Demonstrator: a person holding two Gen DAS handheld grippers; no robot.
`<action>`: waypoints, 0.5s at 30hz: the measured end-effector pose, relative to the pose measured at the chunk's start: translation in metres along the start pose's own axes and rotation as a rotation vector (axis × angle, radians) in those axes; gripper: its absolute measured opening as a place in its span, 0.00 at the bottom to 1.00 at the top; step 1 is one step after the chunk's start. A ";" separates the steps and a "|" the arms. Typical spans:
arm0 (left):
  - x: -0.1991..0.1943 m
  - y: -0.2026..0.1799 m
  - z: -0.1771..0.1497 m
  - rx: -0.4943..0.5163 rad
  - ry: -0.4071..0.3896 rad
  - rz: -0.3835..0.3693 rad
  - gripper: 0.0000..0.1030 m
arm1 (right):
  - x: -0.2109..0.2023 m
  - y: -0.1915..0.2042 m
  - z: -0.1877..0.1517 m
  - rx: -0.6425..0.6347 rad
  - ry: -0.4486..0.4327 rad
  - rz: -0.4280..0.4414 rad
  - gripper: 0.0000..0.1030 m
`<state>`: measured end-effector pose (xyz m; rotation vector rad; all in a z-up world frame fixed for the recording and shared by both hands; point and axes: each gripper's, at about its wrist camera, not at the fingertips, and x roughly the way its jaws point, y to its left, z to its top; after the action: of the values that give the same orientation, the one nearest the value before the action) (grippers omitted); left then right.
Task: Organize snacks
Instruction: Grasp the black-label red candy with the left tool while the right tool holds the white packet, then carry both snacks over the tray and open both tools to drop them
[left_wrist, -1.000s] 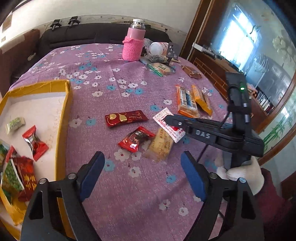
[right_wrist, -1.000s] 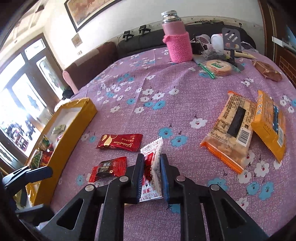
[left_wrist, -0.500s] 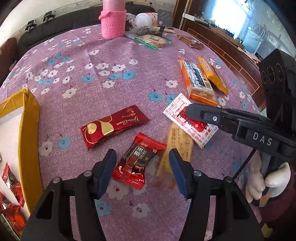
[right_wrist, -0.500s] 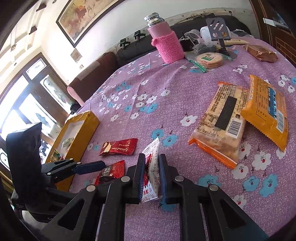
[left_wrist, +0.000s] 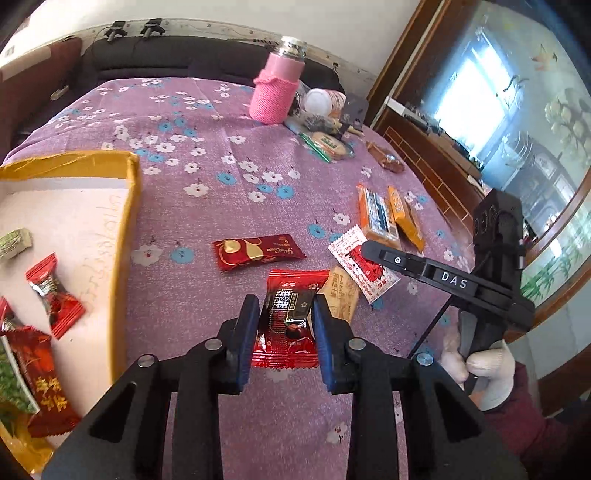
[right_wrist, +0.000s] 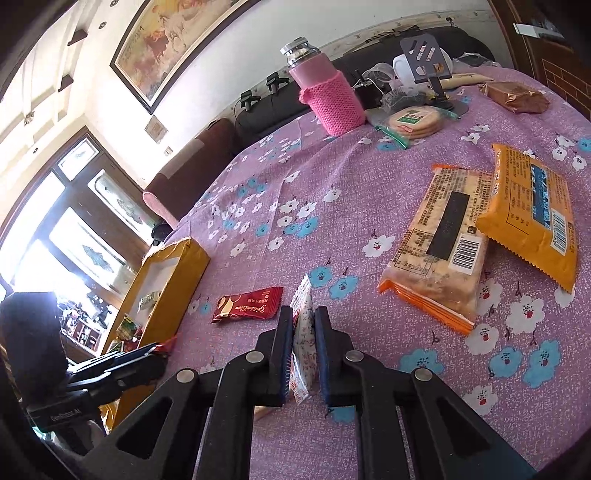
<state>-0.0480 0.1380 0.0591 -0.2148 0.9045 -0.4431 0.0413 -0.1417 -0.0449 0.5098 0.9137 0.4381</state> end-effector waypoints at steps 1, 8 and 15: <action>-0.011 0.006 -0.001 -0.019 -0.018 -0.003 0.26 | -0.001 0.002 0.000 0.001 -0.005 0.002 0.12; -0.085 0.074 -0.003 -0.161 -0.134 0.062 0.26 | -0.013 0.031 0.002 0.032 0.002 0.070 0.12; -0.122 0.136 0.008 -0.282 -0.191 0.124 0.26 | -0.005 0.121 0.014 -0.100 0.032 0.135 0.11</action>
<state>-0.0690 0.3147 0.1009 -0.4484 0.7851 -0.1749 0.0333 -0.0512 0.0360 0.4758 0.8858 0.6132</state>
